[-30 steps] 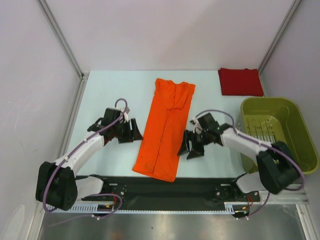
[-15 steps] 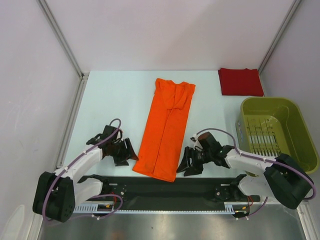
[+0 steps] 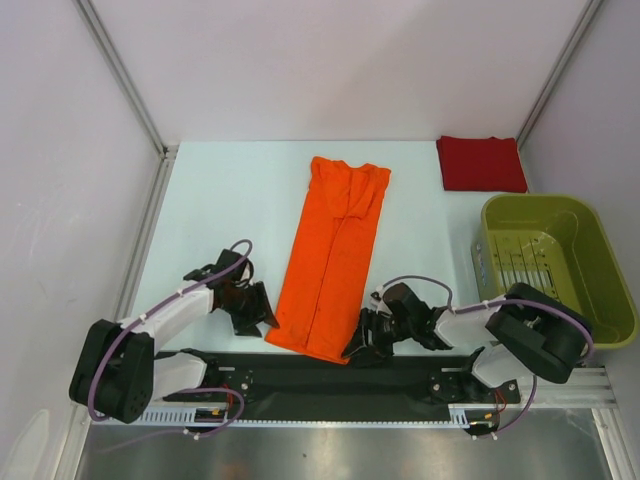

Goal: Fold and stack the t-shirts
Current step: Fold the tshirt

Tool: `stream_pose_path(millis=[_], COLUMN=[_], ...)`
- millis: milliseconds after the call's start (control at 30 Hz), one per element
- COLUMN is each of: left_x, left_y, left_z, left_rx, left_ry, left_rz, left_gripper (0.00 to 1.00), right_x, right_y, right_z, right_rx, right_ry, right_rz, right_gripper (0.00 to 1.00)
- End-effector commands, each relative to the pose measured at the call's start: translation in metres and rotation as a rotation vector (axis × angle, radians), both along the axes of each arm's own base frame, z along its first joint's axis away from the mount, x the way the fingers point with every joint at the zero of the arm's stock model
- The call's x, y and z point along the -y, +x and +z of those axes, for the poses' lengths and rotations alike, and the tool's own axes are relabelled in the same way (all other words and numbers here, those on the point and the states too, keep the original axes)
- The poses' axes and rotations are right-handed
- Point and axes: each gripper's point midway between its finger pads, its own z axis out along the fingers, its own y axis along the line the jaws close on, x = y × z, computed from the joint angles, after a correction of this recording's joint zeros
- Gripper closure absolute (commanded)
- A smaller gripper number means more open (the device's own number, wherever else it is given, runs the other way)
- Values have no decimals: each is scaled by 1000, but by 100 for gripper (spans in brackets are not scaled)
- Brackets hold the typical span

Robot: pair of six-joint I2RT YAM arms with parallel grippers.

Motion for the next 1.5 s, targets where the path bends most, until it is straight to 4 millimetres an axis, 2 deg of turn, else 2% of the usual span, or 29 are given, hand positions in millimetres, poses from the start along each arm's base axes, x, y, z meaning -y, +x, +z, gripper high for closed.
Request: stream_pose_path(millis=[0,200,300,467,600,700,800,833,900,933,967,1000,1067,1133,1167,1233,1267,1333,1467], left_x=[-8,-5,-4,-3,-3,-3,-2,-1,0,1,3,5,13,21,24,33,36,43,65], left_y=[-2,-6,-8,-13,-13,-12,-13,-13,-14,-14,-17,-18,-26,-28,-34,-32,-36,-35,-45], left_z=[-11,-16,-16,-19,-18,-18,-18,-17,-17,-17,-17,-17,-17,-13,-13,-4,-3,4,12], left_rx=[-13,-43,-43,-59,-56,-53,-57,-55,-54,-55,-59,-59,-81,-75,-78,-45,-44,-35,-56], left_ry=[62,70,73,77,77,74,69,65,57,51,38,23,-23,-62,-75,-117,-126,-163,-220], left_rz=[9,-23,-27,-33,-33,-33,-33,-33,-38,-39,-47,-48,-52,-34,-40,-13,-17,6,-14], left_gripper=[42,50,56,59,59,61,66,69,76,79,86,100,100,100,100,100,99,100,100], right_x=[-9,-17,-13,-10,2,4,4,3,1,0,-3,-3,1,0,10,15,29,41,62], right_y=[10,13,12,10,5,11,10,9,7,7,8,7,5,11,5,14,7,7,-5], right_z=[-3,-5,-9,-15,-22,-20,-26,-27,-29,-29,-26,-24,-23,-6,-11,9,2,11,12], right_rx=[-4,-1,-5,-16,-27,23,10,1,-4,-4,6,10,18,74,58,146,117,144,126], right_ry=[44,54,31,-26,-129,-151,-153,-149,-118,-108,-84,-77,-86,-60,-124,-121,-185,-173,-181], right_rz=[-93,-142,-158,-144,-143,-140,-139,-143,-139,-138,-132,-126,-117,-117,-109,-102,-96,-107,-91], right_gripper=[43,50,51,56,49,47,51,55,69,87,96,100,100,100,100,100,100,100,100])
